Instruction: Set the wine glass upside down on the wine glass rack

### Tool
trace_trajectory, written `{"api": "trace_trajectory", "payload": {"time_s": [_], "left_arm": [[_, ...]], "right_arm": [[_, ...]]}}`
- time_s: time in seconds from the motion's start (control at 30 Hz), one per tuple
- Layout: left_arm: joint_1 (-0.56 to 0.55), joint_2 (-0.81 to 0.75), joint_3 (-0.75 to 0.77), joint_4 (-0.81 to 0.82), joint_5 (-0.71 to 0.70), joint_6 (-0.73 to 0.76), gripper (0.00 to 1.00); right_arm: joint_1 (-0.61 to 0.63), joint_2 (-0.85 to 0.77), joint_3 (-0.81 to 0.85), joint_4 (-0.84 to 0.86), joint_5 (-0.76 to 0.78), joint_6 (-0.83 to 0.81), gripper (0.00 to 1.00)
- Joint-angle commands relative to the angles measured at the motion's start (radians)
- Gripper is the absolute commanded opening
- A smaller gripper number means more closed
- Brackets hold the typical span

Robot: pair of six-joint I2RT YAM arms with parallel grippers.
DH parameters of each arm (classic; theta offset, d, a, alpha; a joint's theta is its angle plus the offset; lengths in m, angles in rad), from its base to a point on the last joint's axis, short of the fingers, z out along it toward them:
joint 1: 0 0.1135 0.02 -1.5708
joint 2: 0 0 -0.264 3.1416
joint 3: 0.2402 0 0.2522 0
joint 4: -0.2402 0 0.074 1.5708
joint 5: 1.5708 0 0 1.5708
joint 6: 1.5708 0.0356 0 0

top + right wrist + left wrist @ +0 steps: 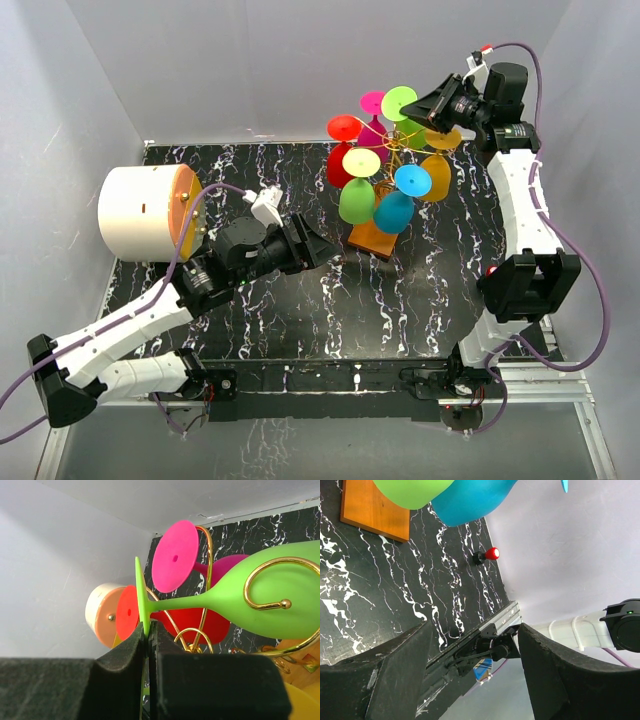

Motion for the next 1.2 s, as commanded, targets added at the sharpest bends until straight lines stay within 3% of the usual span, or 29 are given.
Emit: {"api": "trace_trajectory", "payload": {"time_s": [0.0,0.63,1.17], "left_arm": [[-0.001,-0.039,0.027,-0.015,-0.007,0.006,0.68],[-0.001,-0.050,0.020,-0.027,-0.021,0.005,0.68],[-0.002,-0.056,0.016,-0.032,-0.029,0.005,0.68]], "right_arm": [[-0.003,-0.053,0.000,0.028,0.025,0.015,0.00],[-0.042,-0.138,-0.040,-0.021,0.243,0.024,0.00],[-0.084,-0.057,0.000,0.016,0.211,0.047,0.00]]}}
